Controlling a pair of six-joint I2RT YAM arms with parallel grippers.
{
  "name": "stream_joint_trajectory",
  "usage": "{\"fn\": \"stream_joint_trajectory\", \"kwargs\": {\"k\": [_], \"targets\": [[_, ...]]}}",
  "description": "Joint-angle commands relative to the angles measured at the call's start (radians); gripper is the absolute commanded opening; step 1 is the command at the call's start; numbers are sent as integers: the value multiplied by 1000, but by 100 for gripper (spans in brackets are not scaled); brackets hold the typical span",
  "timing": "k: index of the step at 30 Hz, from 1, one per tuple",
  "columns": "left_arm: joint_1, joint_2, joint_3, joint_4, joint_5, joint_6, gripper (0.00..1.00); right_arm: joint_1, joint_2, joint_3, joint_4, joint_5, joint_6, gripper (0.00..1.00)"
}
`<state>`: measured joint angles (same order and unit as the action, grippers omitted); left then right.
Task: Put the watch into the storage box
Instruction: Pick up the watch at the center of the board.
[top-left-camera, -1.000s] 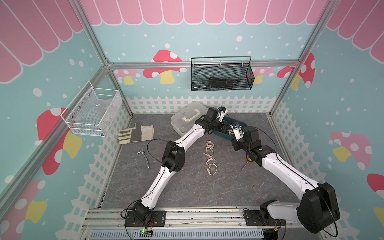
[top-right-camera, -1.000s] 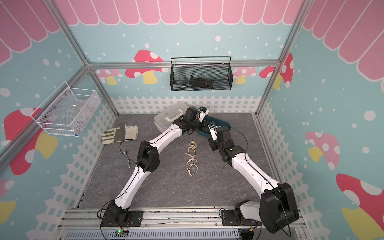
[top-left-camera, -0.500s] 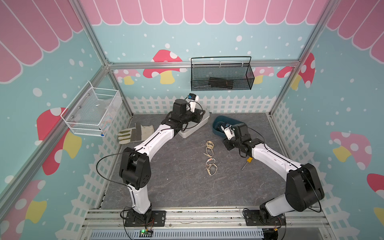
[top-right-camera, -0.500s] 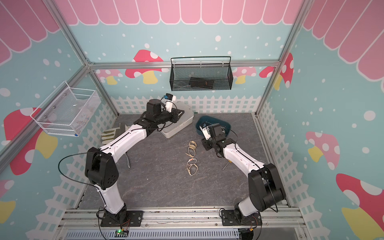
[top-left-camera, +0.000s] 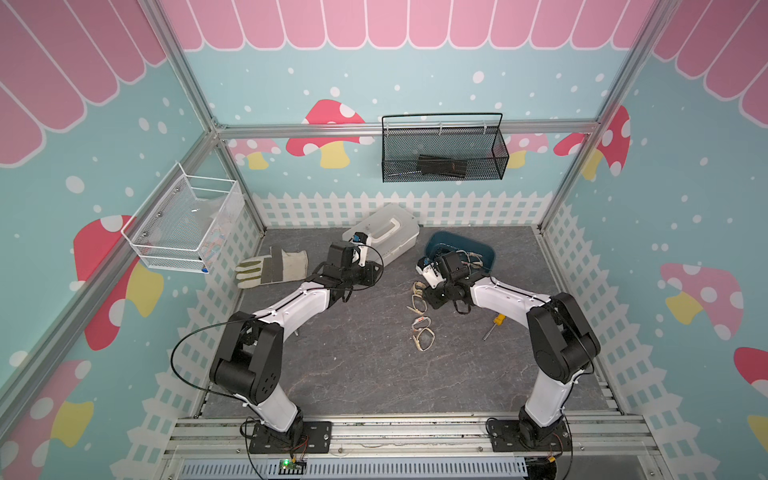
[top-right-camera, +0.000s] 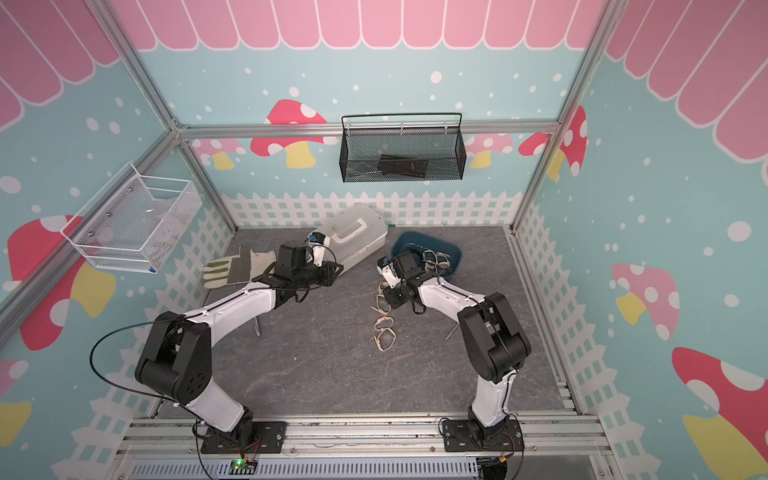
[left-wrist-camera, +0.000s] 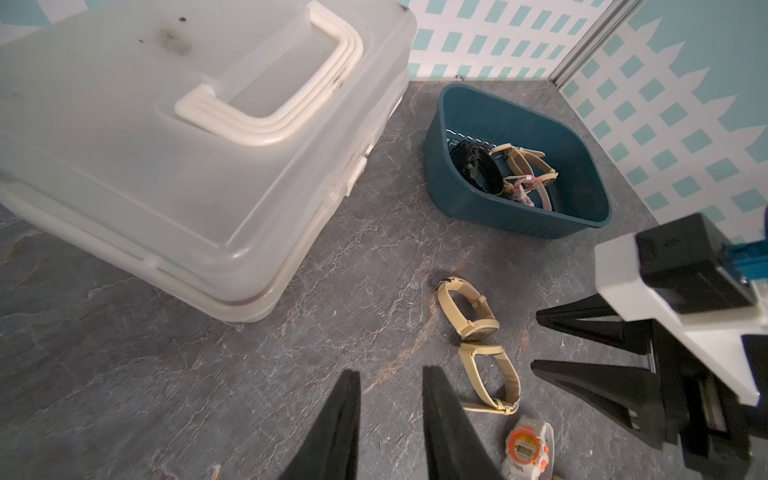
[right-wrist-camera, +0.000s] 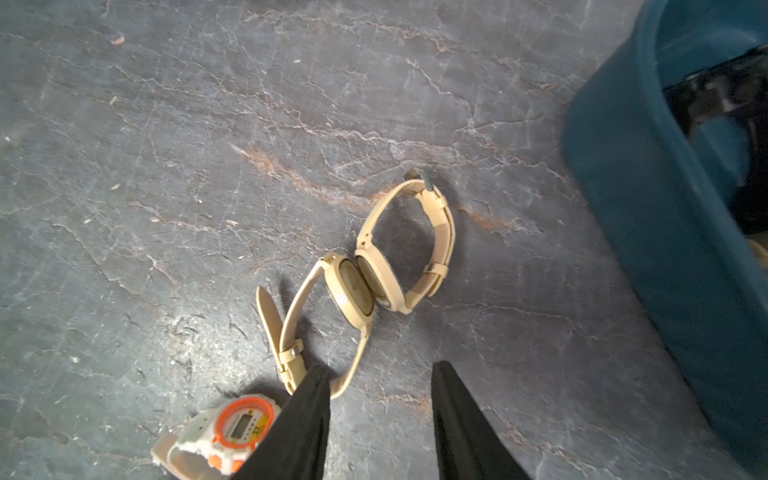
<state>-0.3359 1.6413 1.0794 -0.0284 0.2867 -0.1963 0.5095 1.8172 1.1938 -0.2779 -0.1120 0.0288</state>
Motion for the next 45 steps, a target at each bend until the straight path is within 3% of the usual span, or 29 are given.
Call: {"fn": "stream_joint_trajectory", "kwargs": {"k": [1,11,22,32,37,45], "targets": [[5,-31,-12,22,-9,21,29,12,29,12,-35,-17,34,40],[3,-35,-8,8,9,23,29,15,77,42,-68,15,69,25],[4,-40,-3,11,17,15,29,21,134,64,-79,18,75,23],[5,-48,-11,4,9,19,29,25,146,73,-84,17,77,14],[5,-47,-12,5,13,17,29,28,145,78,-86,23,80,1],[4,-46,-15,12,16,14,29,30,99,67,-82,35,60,0]]}}
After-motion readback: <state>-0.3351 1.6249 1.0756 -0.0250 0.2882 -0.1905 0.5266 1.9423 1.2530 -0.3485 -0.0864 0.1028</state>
